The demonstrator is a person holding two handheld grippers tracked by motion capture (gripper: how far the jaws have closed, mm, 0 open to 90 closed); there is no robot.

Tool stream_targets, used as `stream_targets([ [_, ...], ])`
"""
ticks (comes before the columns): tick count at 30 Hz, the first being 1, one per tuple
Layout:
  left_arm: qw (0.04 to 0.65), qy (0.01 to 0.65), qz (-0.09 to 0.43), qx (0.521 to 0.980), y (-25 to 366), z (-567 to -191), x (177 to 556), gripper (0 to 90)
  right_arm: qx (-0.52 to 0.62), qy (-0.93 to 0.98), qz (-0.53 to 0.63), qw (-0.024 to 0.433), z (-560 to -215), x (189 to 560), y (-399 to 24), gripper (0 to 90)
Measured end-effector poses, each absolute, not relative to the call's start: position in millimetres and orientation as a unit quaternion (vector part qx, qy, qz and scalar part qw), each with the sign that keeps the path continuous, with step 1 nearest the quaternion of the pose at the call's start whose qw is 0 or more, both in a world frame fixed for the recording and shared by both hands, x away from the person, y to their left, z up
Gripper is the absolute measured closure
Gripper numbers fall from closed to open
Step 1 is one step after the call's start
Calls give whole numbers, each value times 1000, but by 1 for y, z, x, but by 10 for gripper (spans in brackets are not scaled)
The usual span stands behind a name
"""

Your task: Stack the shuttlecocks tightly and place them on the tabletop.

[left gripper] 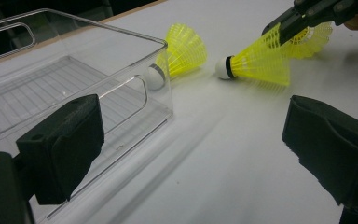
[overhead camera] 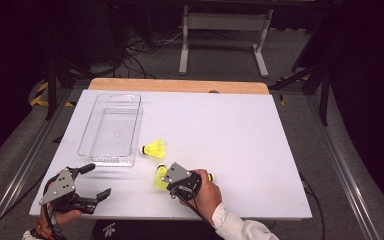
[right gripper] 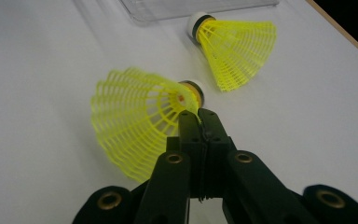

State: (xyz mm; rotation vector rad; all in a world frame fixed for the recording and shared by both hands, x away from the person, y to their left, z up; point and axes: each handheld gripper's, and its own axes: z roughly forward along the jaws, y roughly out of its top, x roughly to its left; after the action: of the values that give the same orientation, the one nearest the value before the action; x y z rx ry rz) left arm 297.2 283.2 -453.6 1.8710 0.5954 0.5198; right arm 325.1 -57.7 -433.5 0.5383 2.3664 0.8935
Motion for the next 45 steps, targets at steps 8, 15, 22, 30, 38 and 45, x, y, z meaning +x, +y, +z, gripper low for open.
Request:
stream_targets([
  [8,527,249,217,783,283,-454,298,65,194,872,357,272,-414,324,-72,900],
  [15,526,250,217,783,284,-454,299,65,202,864,385,254,-398,329,-91,900],
  [22,524,250,221,784,284,-454,299,65,202,861,392,255,-389,341,-107,900],
  [30,518,248,220,788,283,-455,301,65,166,863,412,242,-376,358,-125,900],
  [38,514,246,217,793,282,-456,302,65,135,870,423,216,-376,386,-135,900],
  [45,515,244,213,794,281,-457,302,65,114,882,412,199,-386,412,-133,900],
])
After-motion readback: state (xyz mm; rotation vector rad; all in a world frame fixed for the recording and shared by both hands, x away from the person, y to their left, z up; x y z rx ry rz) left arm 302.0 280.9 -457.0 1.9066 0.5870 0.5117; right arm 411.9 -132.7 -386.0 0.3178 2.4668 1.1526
